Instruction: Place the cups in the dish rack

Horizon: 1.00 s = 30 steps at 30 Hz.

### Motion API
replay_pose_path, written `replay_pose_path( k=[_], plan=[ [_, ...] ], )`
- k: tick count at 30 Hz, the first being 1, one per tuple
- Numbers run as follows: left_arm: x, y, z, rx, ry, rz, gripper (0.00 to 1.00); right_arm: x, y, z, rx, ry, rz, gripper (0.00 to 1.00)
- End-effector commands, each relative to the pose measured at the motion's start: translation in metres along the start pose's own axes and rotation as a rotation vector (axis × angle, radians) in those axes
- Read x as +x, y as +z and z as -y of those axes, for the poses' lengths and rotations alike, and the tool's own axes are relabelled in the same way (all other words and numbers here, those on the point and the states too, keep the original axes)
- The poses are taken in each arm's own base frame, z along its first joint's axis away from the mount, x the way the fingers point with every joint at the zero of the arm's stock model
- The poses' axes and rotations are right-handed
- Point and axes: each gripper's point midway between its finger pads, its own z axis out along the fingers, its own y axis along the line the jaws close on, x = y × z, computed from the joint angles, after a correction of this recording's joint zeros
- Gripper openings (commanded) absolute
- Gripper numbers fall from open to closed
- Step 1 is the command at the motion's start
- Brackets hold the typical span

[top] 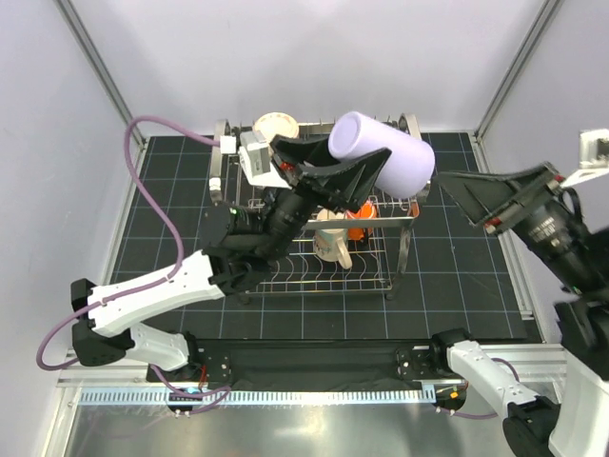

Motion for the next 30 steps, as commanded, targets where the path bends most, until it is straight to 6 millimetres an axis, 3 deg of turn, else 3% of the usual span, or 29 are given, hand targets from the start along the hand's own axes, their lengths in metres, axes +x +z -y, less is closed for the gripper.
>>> replay_pose_path(
  k=[1,2,4,6,7,8,9,11,15,21,30],
  plan=[
    [-0.004,0.011,-0.003,-0.025,0.171,-0.078,0.00,-0.004,-0.042,0.069,0.407,-0.255,0.021,0.57],
    [0.012,0.015,-0.007,-0.031,0.207,-0.118,0.00,-0.006,-0.055,0.075,0.462,-0.279,0.030,0.57],
    [0.016,0.022,-0.011,-0.044,0.302,-0.170,0.01,-0.018,-0.077,0.093,0.599,-0.357,0.088,0.57],
    [0.043,0.025,-0.023,-0.057,0.406,-0.251,0.00,-0.023,-0.093,0.096,0.647,-0.400,0.120,0.57],
    [0.039,0.031,-0.022,-0.057,0.429,-0.249,0.00,-0.024,-0.098,0.102,0.683,-0.415,0.126,0.57],
    [0.056,0.033,-0.029,-0.063,0.466,-0.283,0.00,-0.024,-0.104,0.104,0.698,-0.435,0.127,0.57],
    [0.055,0.037,-0.030,-0.063,0.507,-0.298,0.00,-0.022,-0.106,0.106,0.705,-0.445,0.120,0.57],
    [0.077,0.039,-0.041,-0.072,0.559,-0.348,0.00,-0.017,-0.108,0.112,0.721,-0.458,0.092,0.57],
    [0.092,0.047,-0.062,-0.094,0.606,-0.410,0.00,-0.009,-0.113,0.119,0.729,-0.470,0.078,0.57],
    [0.101,0.047,-0.095,-0.174,0.557,-0.497,0.00,0.000,-0.113,0.124,0.726,-0.464,0.063,0.57],
    [0.106,0.033,-0.108,-0.262,0.469,-0.536,0.00,0.005,-0.105,0.127,0.705,-0.448,0.047,0.57]
  ],
)
